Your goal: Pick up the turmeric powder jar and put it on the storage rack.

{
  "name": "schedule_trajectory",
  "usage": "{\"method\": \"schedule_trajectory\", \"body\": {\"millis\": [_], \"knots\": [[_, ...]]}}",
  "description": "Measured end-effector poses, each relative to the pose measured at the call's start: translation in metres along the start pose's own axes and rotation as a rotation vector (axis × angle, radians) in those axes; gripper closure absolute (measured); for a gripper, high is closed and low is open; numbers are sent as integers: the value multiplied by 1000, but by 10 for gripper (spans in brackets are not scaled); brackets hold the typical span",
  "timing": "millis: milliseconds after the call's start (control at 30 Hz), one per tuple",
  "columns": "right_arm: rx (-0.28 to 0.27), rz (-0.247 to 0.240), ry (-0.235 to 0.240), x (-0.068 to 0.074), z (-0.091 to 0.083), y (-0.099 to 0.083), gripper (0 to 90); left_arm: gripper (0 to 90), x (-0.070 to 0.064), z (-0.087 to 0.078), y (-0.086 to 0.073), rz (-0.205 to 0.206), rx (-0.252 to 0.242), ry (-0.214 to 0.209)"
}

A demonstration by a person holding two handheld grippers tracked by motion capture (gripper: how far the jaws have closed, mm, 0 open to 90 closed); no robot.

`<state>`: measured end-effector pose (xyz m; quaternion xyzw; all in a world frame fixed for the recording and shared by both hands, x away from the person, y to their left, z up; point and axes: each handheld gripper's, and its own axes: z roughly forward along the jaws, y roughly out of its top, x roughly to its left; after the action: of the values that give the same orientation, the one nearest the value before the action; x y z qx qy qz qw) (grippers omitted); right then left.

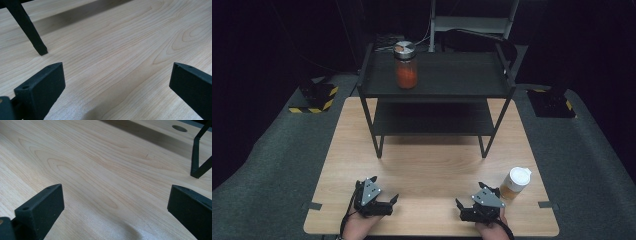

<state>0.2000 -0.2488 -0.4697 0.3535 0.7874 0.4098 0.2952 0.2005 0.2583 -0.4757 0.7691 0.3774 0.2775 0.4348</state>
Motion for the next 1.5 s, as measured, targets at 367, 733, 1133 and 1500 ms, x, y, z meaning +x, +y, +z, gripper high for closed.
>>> {"method": "schedule_trajectory", "body": {"millis": [367, 733, 1133, 1500], "knots": [[-17, -10, 3, 1, -1, -3, 0, 7, -2, -3, -4, 4, -16, 3], [-73, 18, 9, -2, -14, -3, 0, 4, -2, -3, -4, 27, -18, -2], [-198, 16, -37, -5, -49, -1, 0, 4, -2, -3, -4, 47, -17, -18], [-249, 47, -110, -16, -73, -3, 0, 5, -3, -2, -2, 77, -10, -23]]}}
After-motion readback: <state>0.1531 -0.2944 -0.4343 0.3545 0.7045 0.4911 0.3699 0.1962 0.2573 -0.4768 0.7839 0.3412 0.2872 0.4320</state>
